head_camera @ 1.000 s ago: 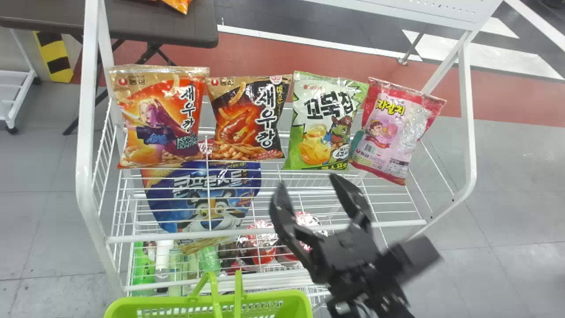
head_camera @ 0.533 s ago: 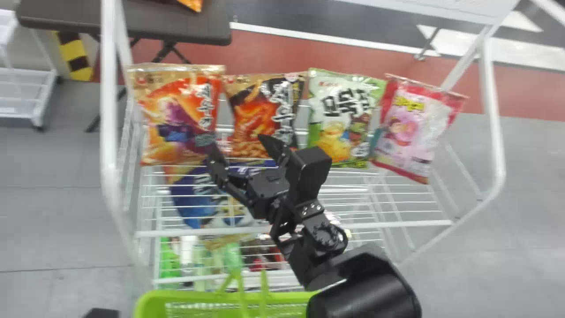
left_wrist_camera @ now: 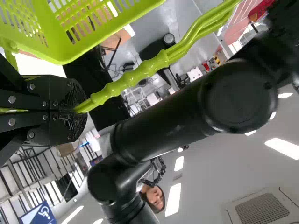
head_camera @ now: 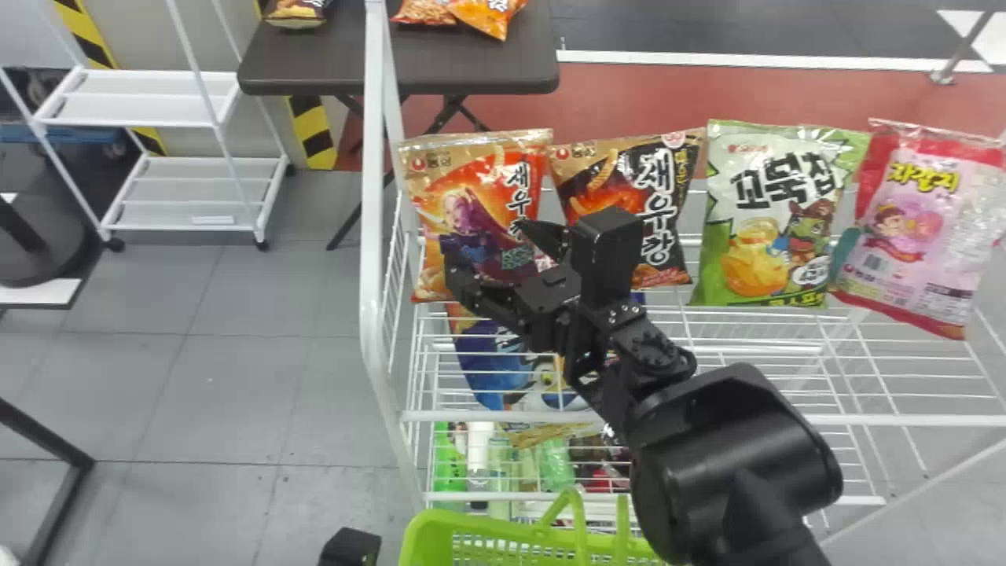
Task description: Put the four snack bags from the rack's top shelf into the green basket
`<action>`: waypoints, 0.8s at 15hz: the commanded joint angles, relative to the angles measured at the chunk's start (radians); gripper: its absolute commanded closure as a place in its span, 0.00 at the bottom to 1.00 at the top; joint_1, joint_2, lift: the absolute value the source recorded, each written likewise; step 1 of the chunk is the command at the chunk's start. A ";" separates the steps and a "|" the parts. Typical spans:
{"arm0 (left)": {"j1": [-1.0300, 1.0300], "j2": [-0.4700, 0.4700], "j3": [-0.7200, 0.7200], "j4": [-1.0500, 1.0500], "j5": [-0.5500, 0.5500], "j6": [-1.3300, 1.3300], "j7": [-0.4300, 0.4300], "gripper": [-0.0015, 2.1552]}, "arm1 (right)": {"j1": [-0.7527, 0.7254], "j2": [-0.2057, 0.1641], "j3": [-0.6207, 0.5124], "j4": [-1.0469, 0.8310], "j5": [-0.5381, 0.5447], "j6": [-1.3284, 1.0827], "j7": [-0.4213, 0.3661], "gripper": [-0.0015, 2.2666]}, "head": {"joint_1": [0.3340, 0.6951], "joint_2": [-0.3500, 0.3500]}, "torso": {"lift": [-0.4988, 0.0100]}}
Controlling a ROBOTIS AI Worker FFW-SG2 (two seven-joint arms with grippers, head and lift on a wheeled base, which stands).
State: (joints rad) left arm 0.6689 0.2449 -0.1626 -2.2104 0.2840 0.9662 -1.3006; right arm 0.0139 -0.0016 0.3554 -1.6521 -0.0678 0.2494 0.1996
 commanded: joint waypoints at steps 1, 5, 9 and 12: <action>-0.003 0.002 0.000 0.003 0.006 0.000 0.000 0.98 | -0.032 0.003 0.011 0.009 0.014 0.069 0.018 0.31 | 1.00 0.53 | 0.98; -0.003 0.001 0.003 0.005 0.007 -0.003 -0.002 0.98 | -0.031 0.003 0.014 -0.006 0.057 0.124 0.080 0.94 | 1.00 0.56 | 0.98; -0.003 0.001 0.006 0.008 0.011 -0.007 -0.005 0.98 | -0.008 0.003 0.010 -0.017 0.068 0.109 0.098 0.97 | 1.00 0.58 | 0.98; -0.003 -0.003 0.017 0.012 0.012 -0.016 -0.006 0.98 | 0.070 0.003 -0.001 -0.124 0.091 0.103 0.098 0.96 | 1.00 0.58 | 0.98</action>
State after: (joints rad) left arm 0.6657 0.2439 -0.1522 -2.2016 0.2951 0.9569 -1.3070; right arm 0.0409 -0.0015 0.3599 -1.7145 0.0065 0.3568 0.2966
